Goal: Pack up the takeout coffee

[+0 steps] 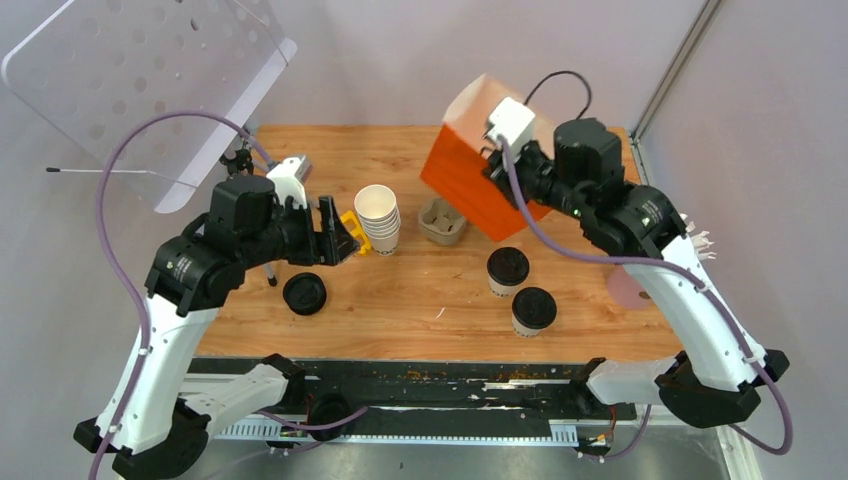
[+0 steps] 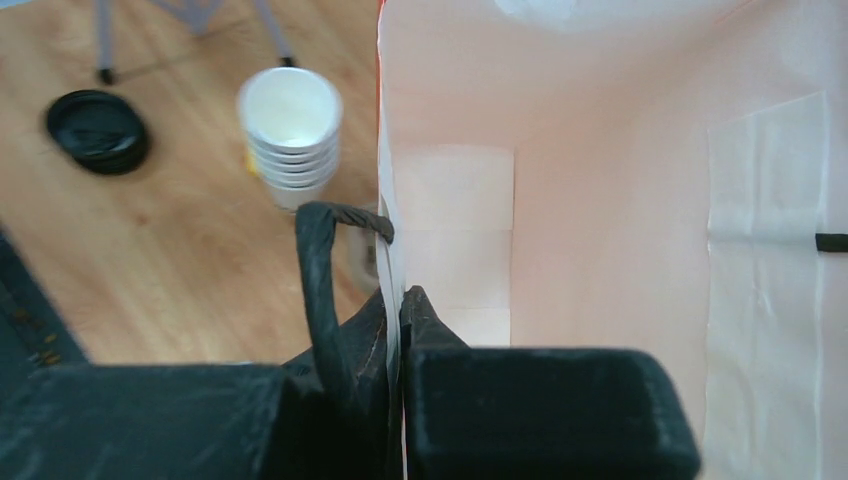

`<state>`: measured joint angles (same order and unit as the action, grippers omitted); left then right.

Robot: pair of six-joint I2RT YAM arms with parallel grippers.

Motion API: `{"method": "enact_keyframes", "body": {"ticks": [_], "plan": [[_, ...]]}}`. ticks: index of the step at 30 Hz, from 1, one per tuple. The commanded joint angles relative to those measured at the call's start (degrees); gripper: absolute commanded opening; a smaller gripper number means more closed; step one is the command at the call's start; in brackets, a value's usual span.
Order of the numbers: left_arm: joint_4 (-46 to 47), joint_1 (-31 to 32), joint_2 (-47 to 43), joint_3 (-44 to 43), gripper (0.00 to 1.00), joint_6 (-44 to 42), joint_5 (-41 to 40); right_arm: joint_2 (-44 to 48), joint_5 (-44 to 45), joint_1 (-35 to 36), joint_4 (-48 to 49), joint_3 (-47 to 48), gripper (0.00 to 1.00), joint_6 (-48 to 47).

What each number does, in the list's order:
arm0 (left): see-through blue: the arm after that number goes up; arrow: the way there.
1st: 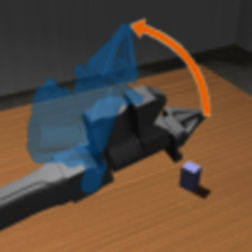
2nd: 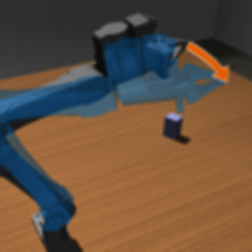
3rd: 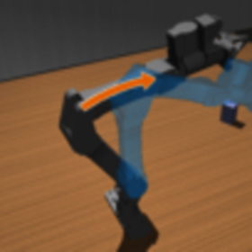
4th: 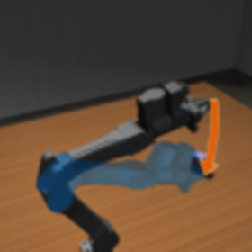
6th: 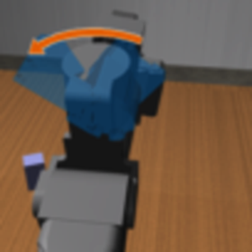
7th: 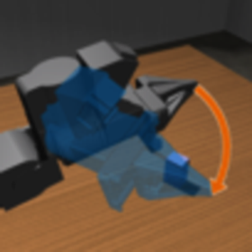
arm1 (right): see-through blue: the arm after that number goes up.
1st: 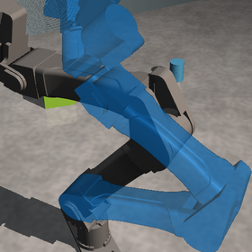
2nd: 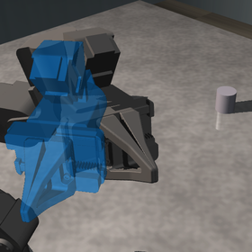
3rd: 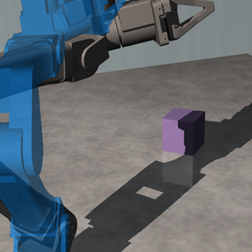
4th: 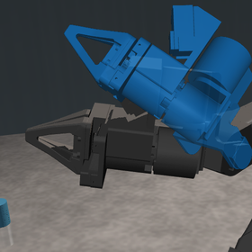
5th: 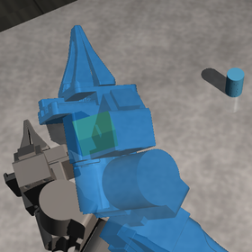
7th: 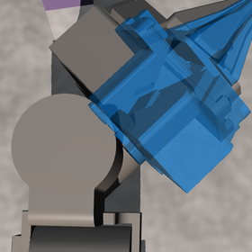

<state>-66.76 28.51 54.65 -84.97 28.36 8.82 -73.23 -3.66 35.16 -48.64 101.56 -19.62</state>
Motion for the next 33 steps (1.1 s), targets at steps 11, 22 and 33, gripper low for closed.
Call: {"method": "enact_keyframes", "body": {"ticks": [11,22,33], "plan": [[-3.8,0.1,0.9,-13.8,0.77,2.0,-5.5,6.0,-3.5,21.1,5.9,-13.0,0.05,-0.6],[-0.9,0.1,-1.3,-5.7,0.75,3.3,-6.8,-0.3,-4.2,29.6,10.4,-19.5,0.06,-7.8],[3.1,0.1,-1.9,2.6,0.75,2.9,-4.8,-3.7,-1.5,34.3,17.8,-24.3,0.19,-9.4]]}}
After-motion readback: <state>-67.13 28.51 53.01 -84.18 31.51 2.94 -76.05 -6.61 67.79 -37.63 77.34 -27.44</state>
